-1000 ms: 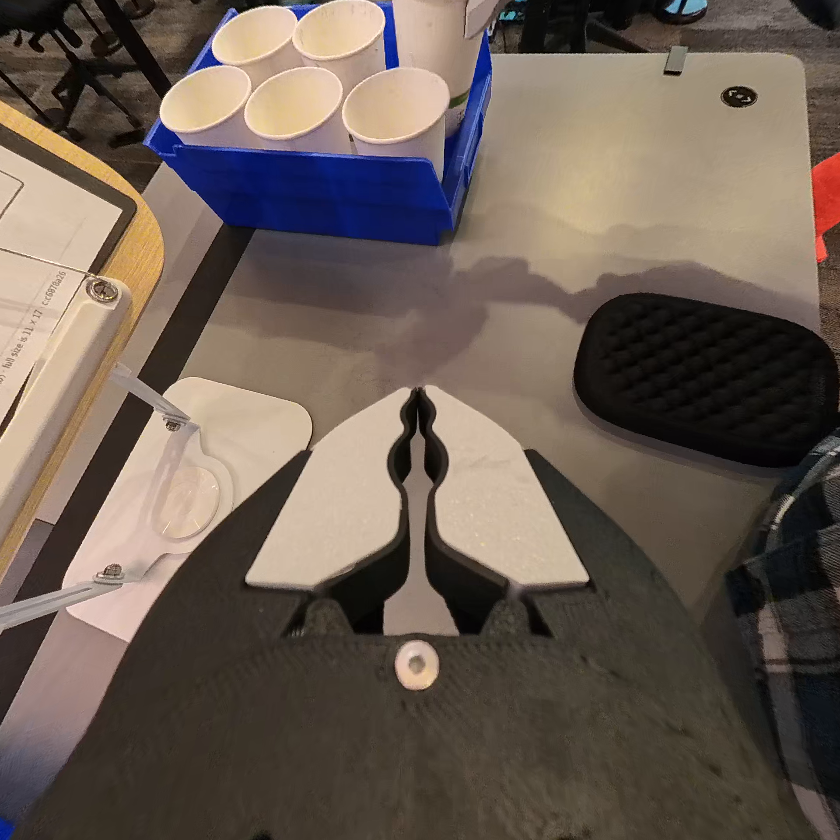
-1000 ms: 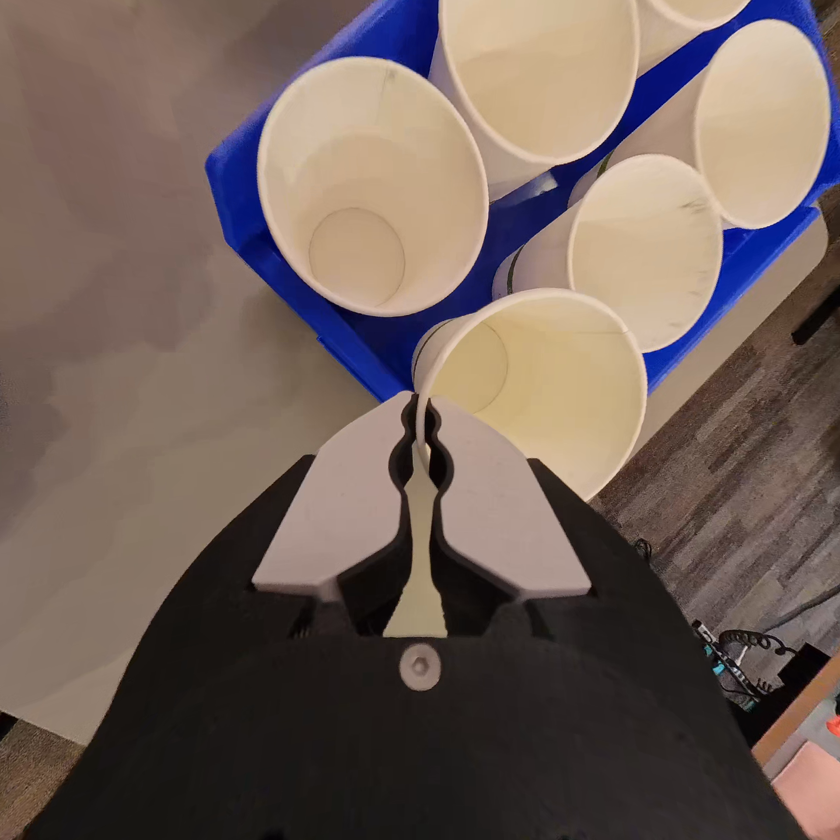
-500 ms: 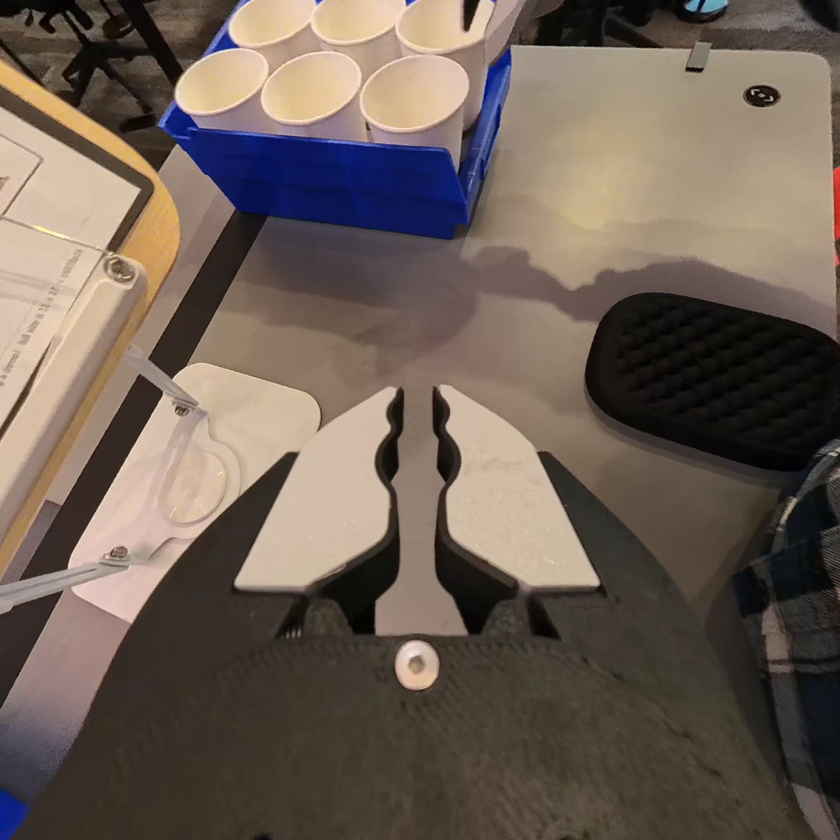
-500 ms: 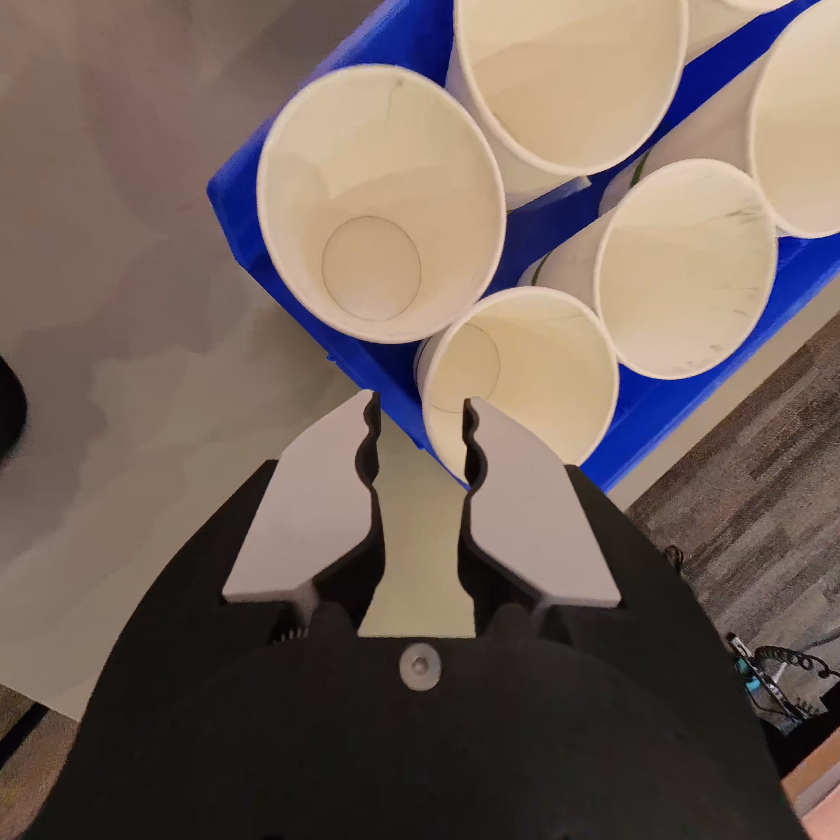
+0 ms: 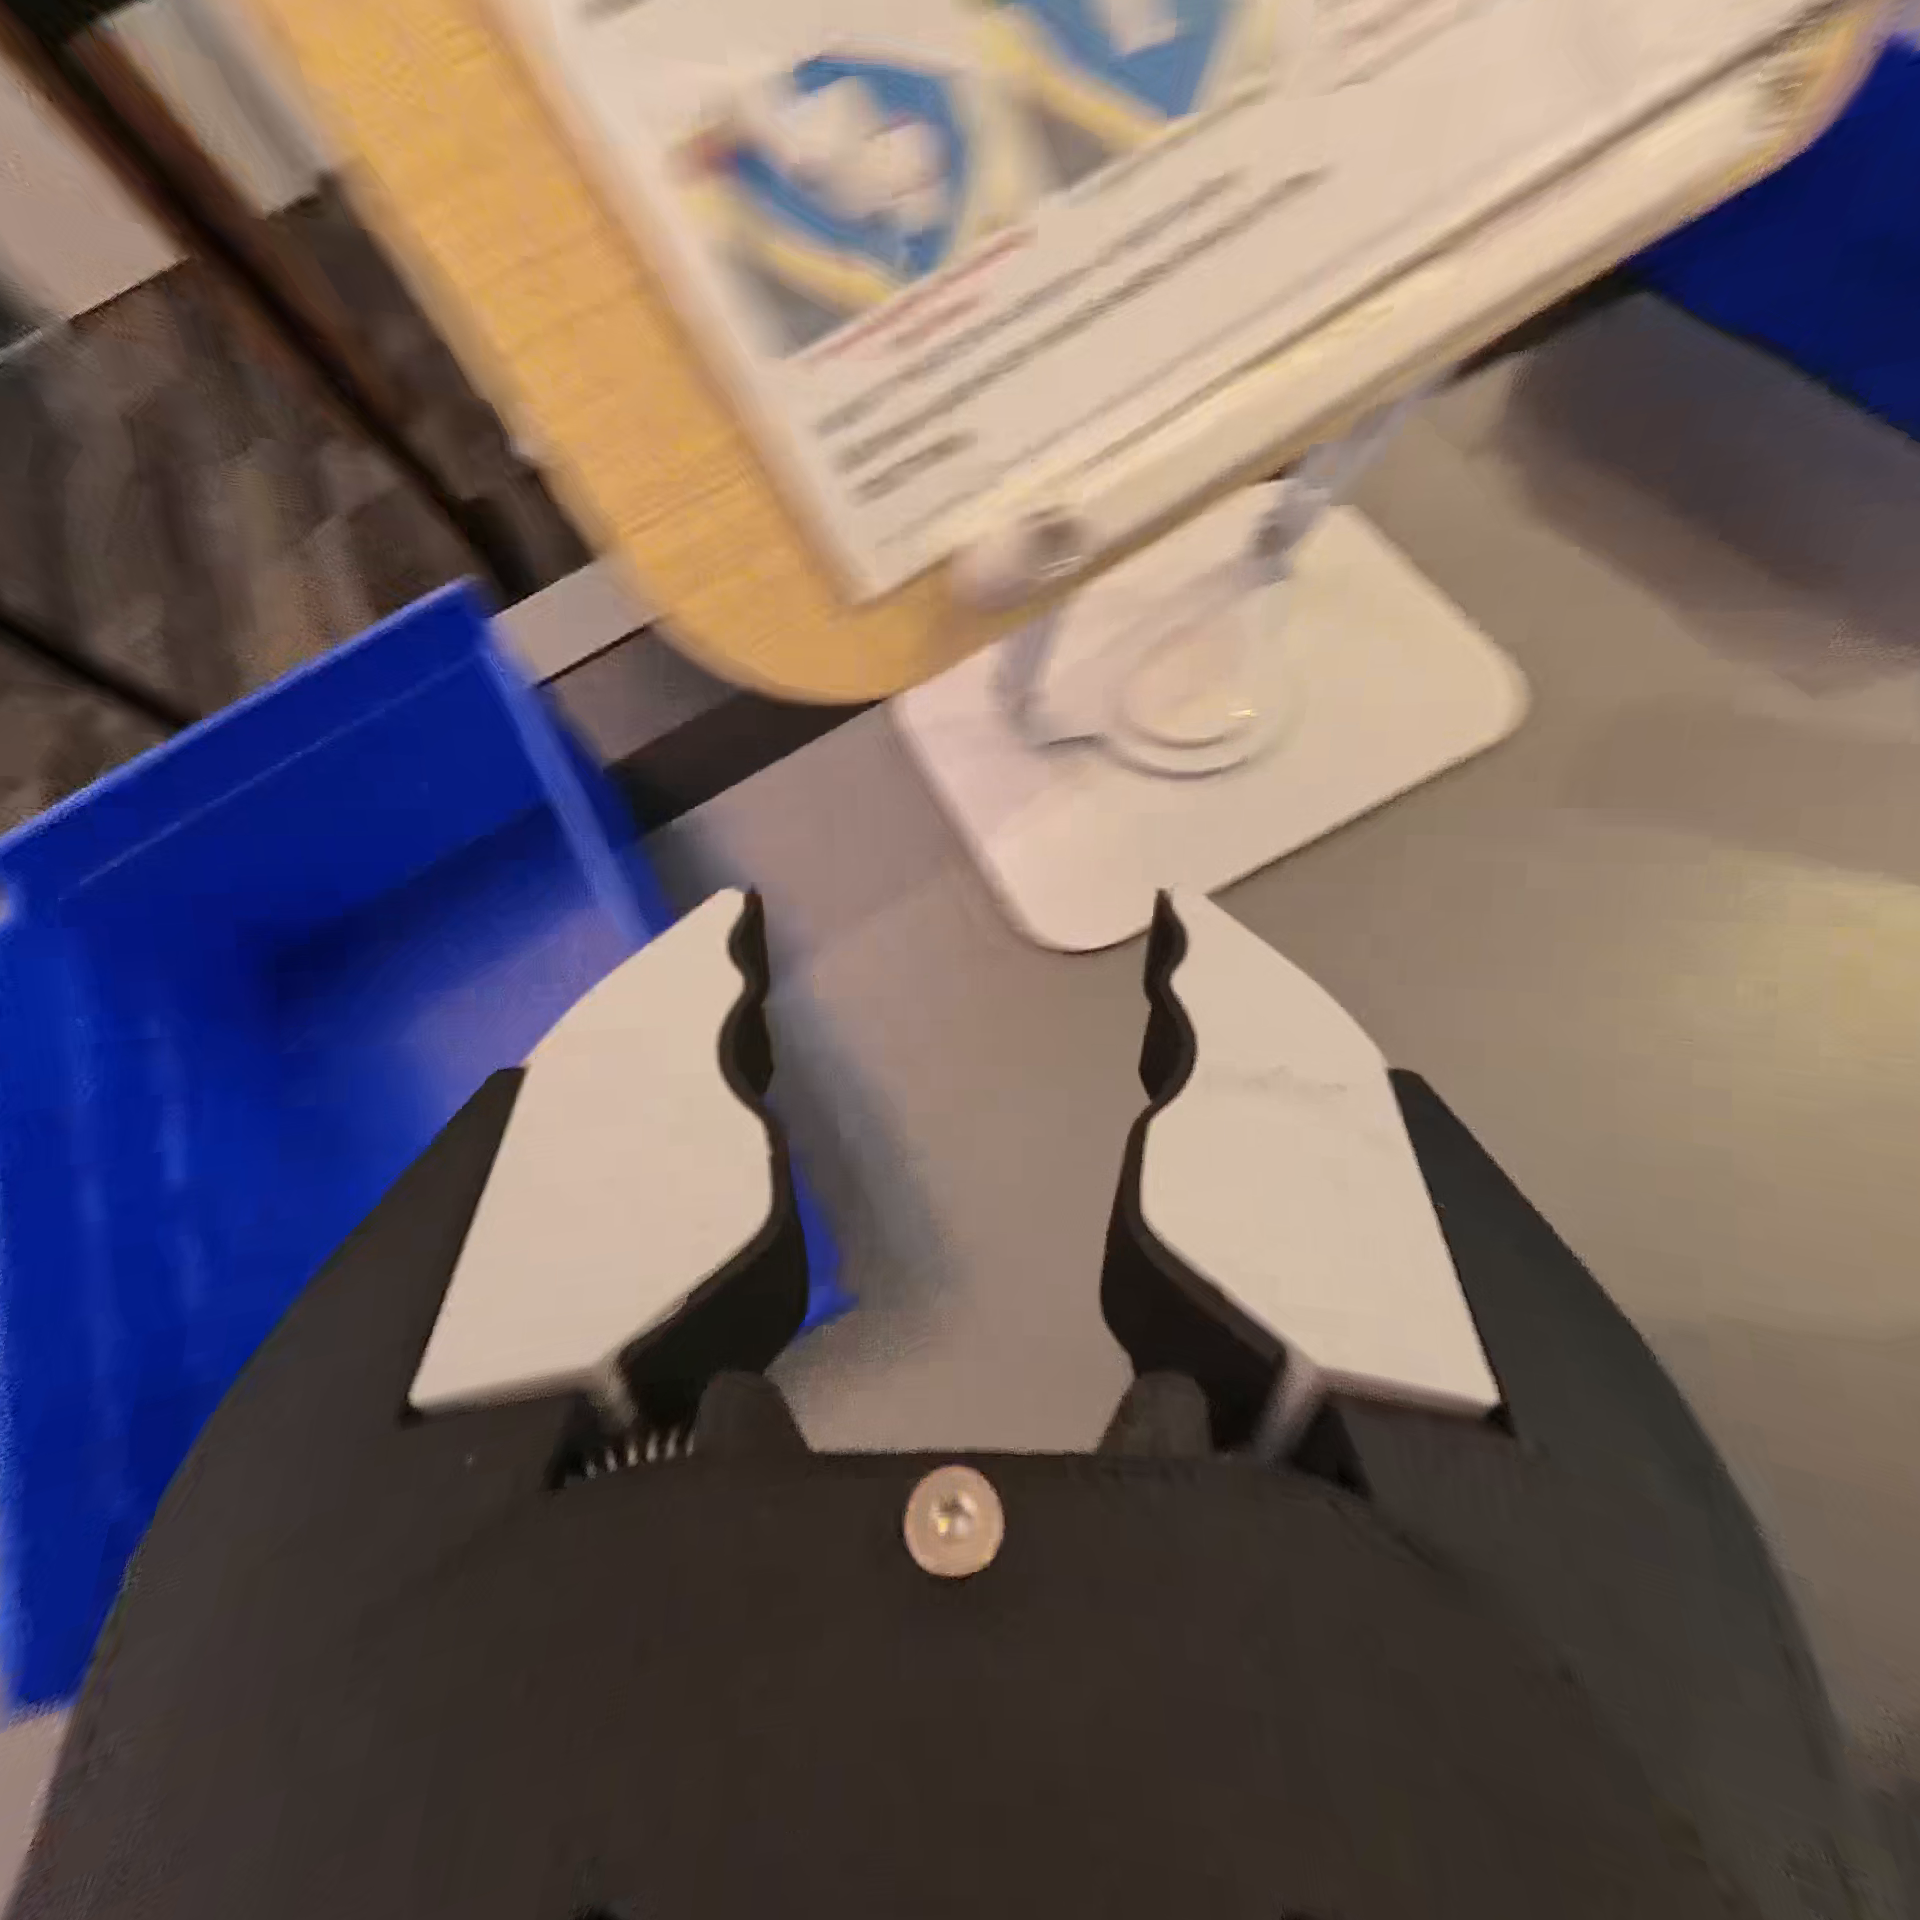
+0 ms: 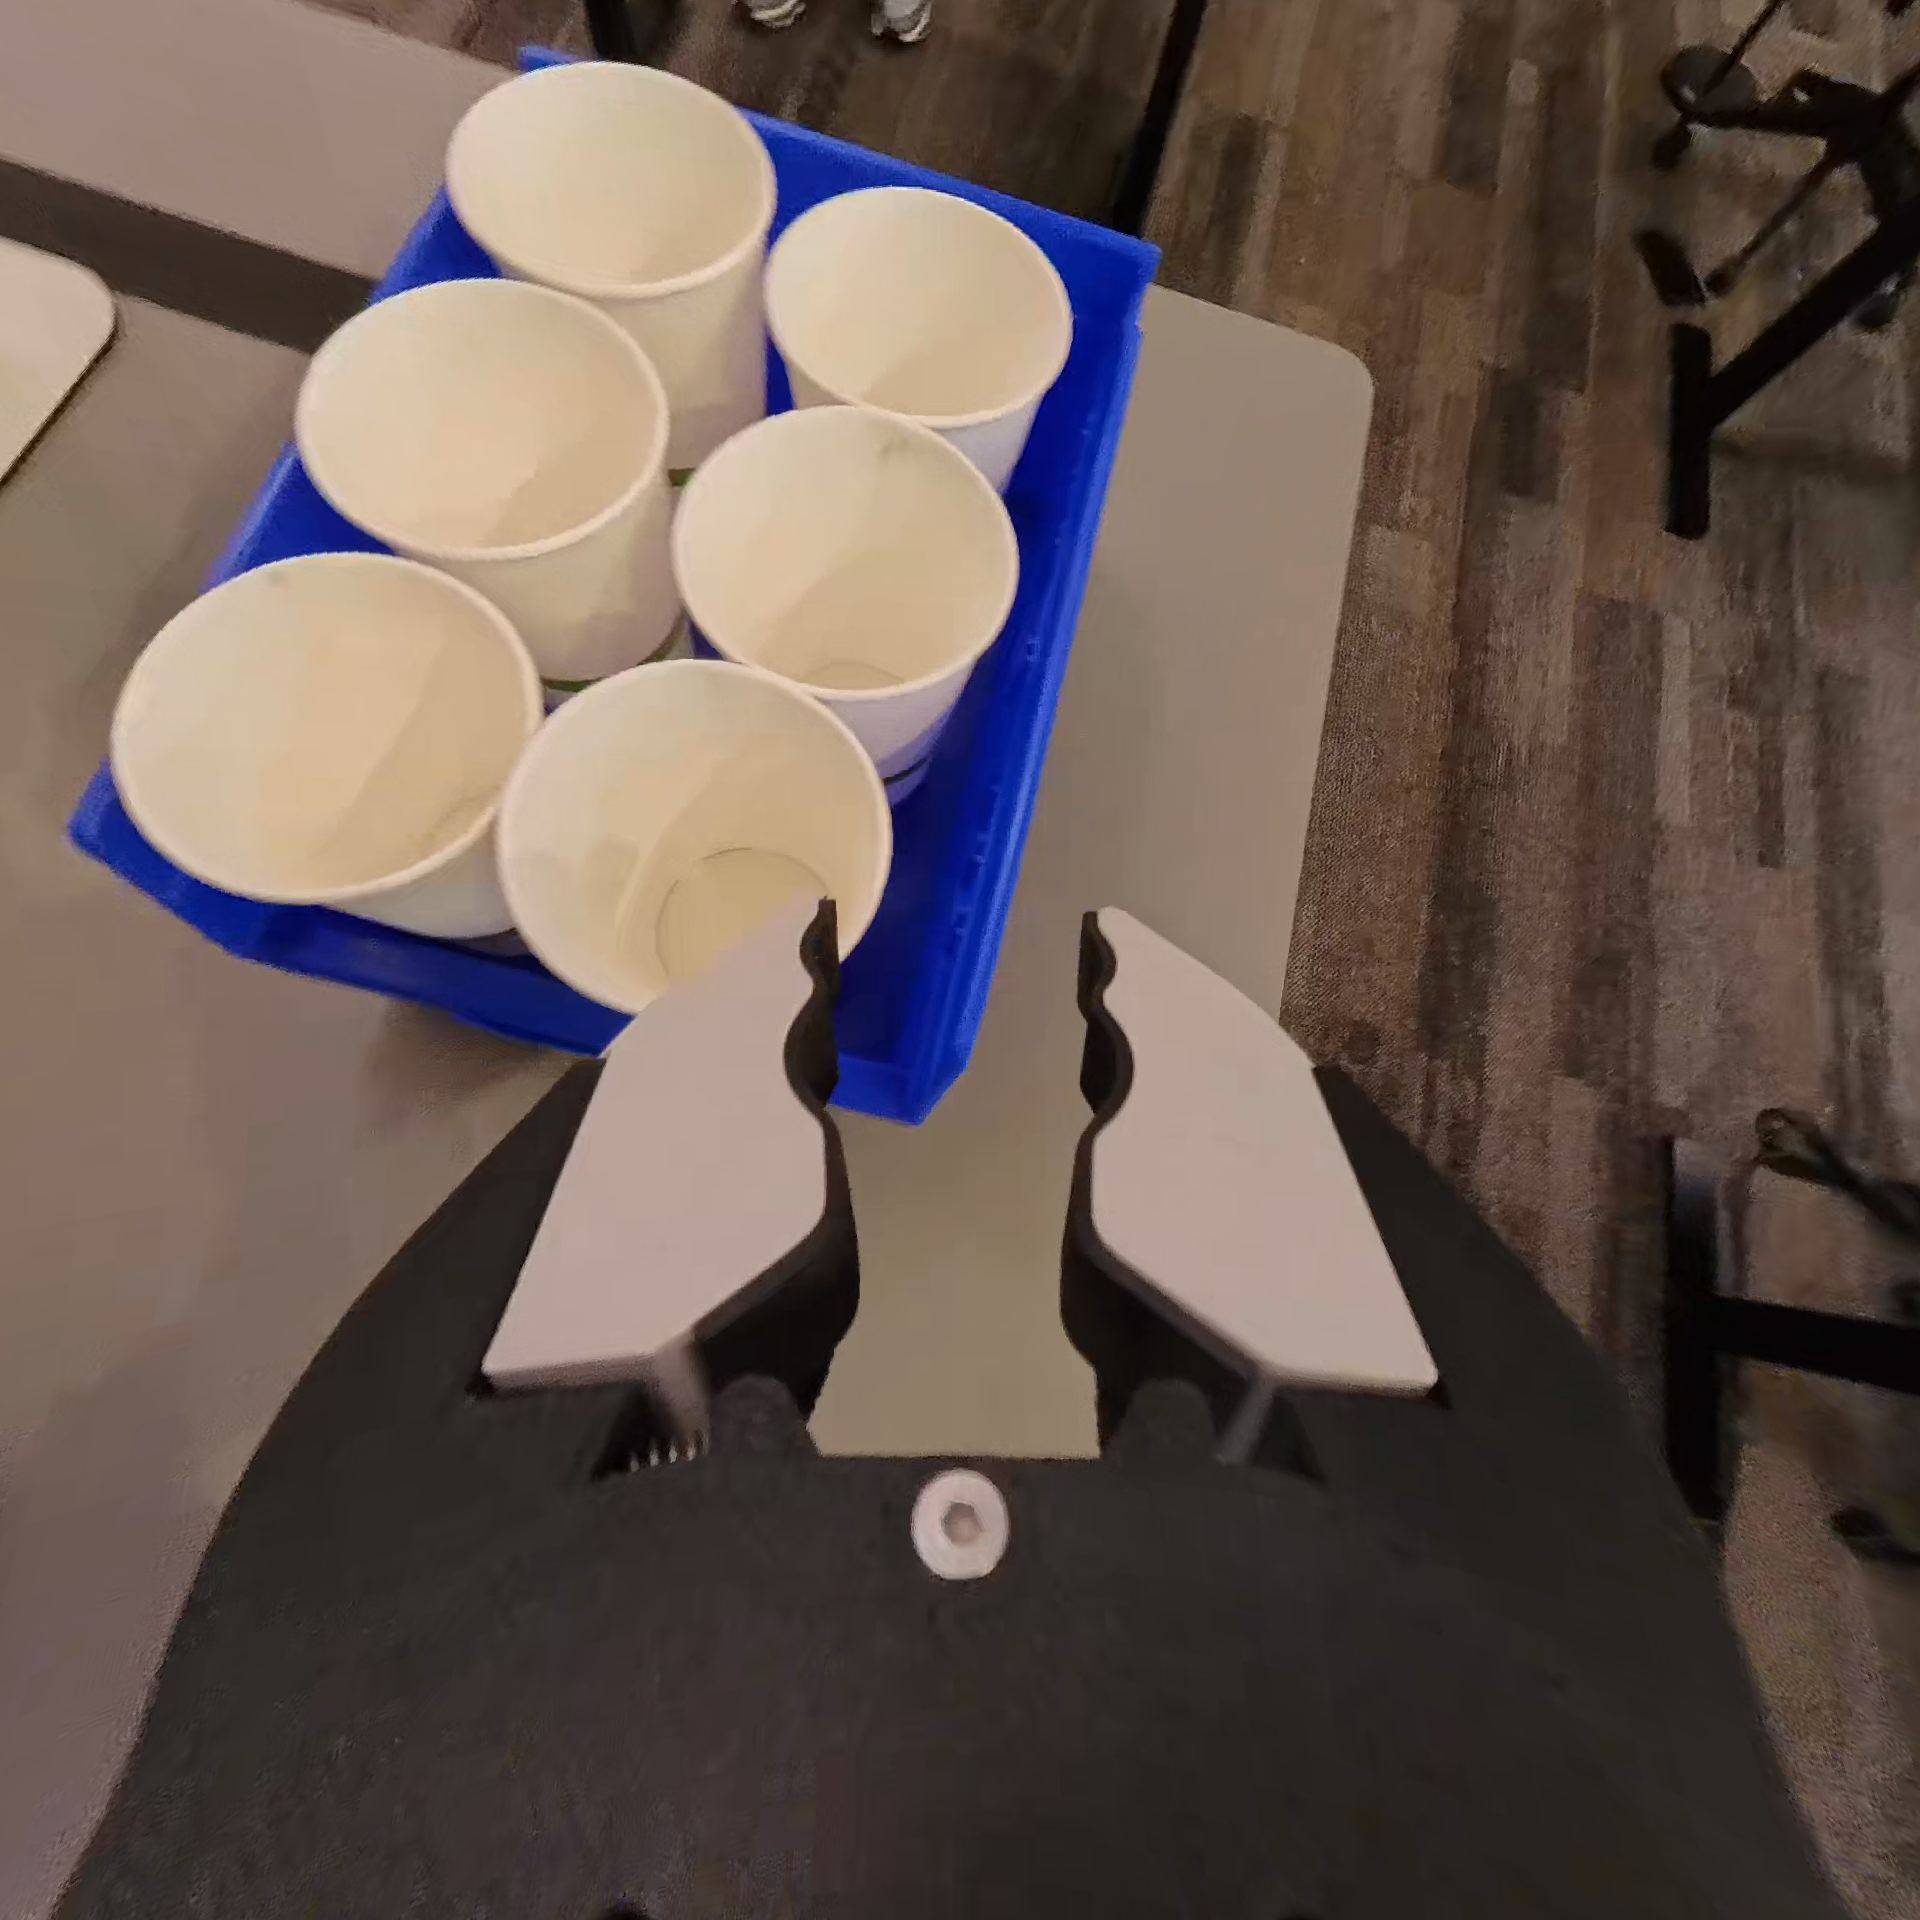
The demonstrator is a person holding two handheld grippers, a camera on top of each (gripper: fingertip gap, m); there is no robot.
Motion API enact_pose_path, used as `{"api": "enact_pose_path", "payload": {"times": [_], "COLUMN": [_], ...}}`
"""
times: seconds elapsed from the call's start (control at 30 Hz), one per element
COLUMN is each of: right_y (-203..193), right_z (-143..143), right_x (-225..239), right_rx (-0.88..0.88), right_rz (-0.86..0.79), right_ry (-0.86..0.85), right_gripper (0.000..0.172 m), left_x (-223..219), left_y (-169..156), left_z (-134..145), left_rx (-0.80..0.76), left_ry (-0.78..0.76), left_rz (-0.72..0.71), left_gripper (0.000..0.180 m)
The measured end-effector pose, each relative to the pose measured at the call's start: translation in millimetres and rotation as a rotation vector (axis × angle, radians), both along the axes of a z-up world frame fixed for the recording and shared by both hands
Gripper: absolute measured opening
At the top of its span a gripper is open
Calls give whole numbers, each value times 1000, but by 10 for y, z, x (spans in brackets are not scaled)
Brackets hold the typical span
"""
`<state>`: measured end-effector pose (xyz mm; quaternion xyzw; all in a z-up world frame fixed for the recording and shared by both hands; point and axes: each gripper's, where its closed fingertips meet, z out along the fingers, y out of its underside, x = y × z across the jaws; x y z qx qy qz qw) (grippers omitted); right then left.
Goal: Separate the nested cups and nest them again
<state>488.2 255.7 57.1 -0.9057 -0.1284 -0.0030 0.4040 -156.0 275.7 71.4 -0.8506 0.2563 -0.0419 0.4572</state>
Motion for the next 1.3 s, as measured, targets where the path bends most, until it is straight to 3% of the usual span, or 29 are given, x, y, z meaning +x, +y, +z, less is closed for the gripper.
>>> {"api": "enact_pose_path", "payload": {"times": [0.03, 0.17, 0.27, 0.37, 0.47, 0.63, 0.87, 1.0, 1.3], "right_y": [8, 23, 43, 50, 58, 82, 85, 78, 70], "right_z": [-49, -243, -333, -430, -501, -536, -576, -576, -557], "right_x": [42, 98, 68, 5, -76, -123, -61, -81, -188], "right_rx": [5, 5, 19, 9, -2, 11, 9, 15, 10], "right_rz": [-17, -46, -55, -50, -37, -36, -34, -21, 8], "right_ry": [26, 160, 244, 293, 347, 388, 383, 375, 380], "right_gripper": [46, 50, 53, 51, 47, 45, 19, 23, 48], "left_x": [-272, -1211, -1666, -1917, -1892, -1531, -668, 80, 1279], "left_y": [54, 130, 94, 24, -44, -103, -159, -209, -250], "left_z": [-10, -124, -261, -418, -535, -677, -614, -556, -484], "left_rx": [10, -9, -38, -68, -94, -125, -111, -85, -81], "left_ry": [25, 2, -24, -18, -51, -32, -59, 8, -62], "left_rz": [68, 299, 399, 448, 437, 334, 138, -50, -301], "left_gripper": [72, 79, 81, 81, 79, 77, 64, 65, 64]}}
